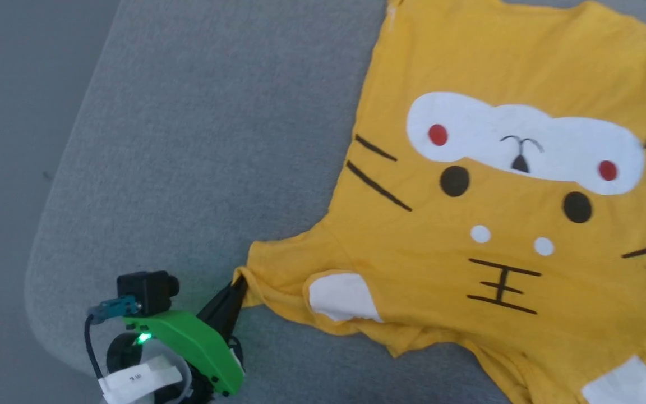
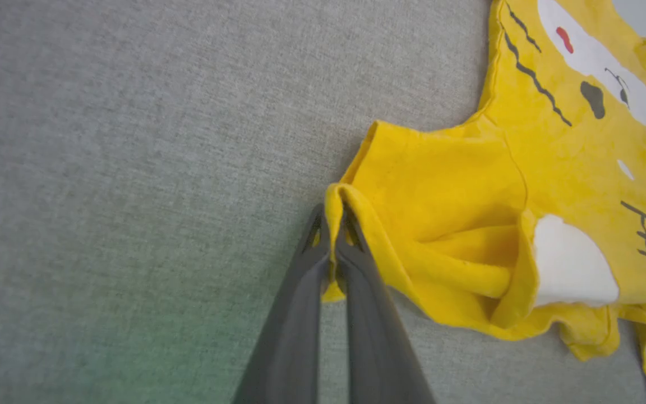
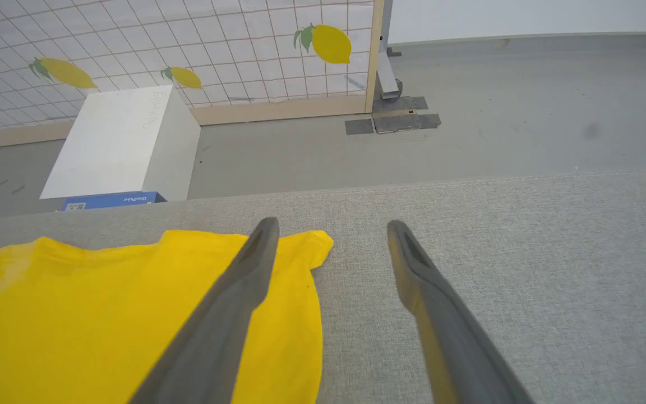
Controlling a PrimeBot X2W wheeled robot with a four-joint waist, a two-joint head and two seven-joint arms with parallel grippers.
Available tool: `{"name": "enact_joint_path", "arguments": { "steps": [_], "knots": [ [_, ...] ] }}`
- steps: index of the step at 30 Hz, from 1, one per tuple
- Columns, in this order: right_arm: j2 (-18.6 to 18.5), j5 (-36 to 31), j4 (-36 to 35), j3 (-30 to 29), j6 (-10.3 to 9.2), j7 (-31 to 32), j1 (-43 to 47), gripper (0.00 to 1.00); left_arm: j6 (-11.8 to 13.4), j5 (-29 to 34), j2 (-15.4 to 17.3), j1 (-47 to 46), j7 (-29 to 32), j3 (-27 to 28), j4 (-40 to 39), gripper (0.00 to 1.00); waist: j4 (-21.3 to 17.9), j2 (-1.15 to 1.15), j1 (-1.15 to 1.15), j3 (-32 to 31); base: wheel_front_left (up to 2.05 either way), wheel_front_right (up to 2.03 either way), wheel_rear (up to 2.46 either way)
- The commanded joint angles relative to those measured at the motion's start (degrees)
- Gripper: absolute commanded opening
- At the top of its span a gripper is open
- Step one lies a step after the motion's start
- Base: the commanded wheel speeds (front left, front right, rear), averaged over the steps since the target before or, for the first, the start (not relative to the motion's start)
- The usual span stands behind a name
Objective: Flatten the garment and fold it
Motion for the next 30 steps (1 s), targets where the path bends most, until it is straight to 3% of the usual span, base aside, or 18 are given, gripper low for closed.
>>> {"name": "enact_joint_path", "arguments": {
  "steps": [1,8,13,14,15,18,23,30],
  "knots": [
    [-0.32,-1.97,-0.11,-1.0,-0.08,2.25,-1.84,1.0,-0.08,0.47,-0.51,-1.11,-0.28,-0.49,-1.29,0.0,6.29,0.0,0.0,7.0,0.0,0.0,0.0],
    [-0.25,-10.37,-3.53,-3.8,-0.08,16.58,-6.65,1.0,2.83,2.34,-2.57,-0.24,0.77,-3.22,-7.8,0.0,8.39,0.0,0.0,12.34,0.0,0.0,0.0],
    [-0.86,-12.89,-7.18,-2.85,-0.08,23.11,-6.67,1.0,3.77,2.73,-3.07,-0.29,1.22,-3.83,-9.26,0.0,8.62,0.0,0.0,14.1,0.0,0.0,0.0],
    [-1.02,-12.98,-7.73,-2.86,-0.08,24.38,-6.53,0.85,3.93,2.81,-3.11,-0.3,1.22,-3.88,-9.34,0.0,8.54,0.0,0.0,14.24,0.0,0.0,0.0],
    [-1.19,-12.89,-8.16,-2.78,-0.08,25.22,-6.42,0.46,4.05,2.88,-3.15,-0.3,1.23,-3.91,-9.38,0.0,8.44,0.0,0.0,14.33,0.0,0.0,0.0],
    [-2.26,-11.83,-9.37,-1.89,-0.08,26.19,-5.83,0.0,4.32,2.96,-3.33,-0.48,1.33,-4.12,-9.39,0.0,8.04,0.0,0.0,14.36,0.0,0.0,0.0],
    [-5.55,-6.88,-10.11,2.3,-0.08,18.35,-1.29,0.0,4.48,2.36,-3.04,-0.27,1.62,-3.84,-8.97,0.0,6.27,0.0,0.0,11.55,0.0,0.0,0.0],
    [-6.54,-0.57,-13.22,4.34,-0.08,-0.5,10.92,0.0,5.51,2.6,-1.3,1.56,2.09,-2.78,-8.68,0.0,1.83,0.0,0.0,3.95,0.0,0.0,0.0]
  ]
}}
